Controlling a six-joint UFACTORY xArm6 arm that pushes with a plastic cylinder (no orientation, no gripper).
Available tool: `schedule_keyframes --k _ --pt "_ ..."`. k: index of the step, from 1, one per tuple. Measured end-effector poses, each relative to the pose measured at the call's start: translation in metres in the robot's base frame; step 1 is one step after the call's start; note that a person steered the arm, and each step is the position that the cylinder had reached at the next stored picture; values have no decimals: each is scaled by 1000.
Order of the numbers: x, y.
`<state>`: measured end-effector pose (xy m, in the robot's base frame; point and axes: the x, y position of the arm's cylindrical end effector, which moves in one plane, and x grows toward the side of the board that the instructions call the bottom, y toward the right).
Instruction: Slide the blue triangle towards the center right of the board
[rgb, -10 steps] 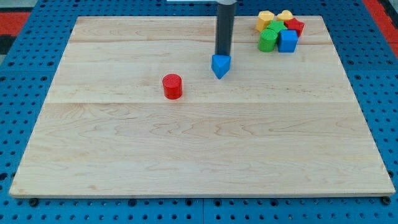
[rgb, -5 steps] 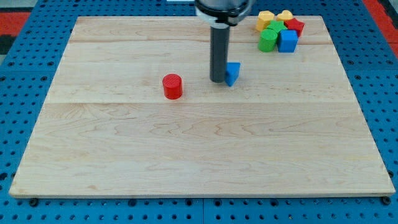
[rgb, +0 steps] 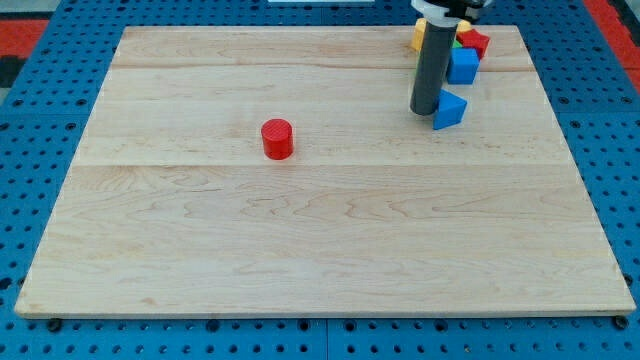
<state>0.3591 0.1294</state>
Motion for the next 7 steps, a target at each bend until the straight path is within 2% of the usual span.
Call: schedule_keyframes --k 2,7 --pt "-15 4" --pt "21 34"
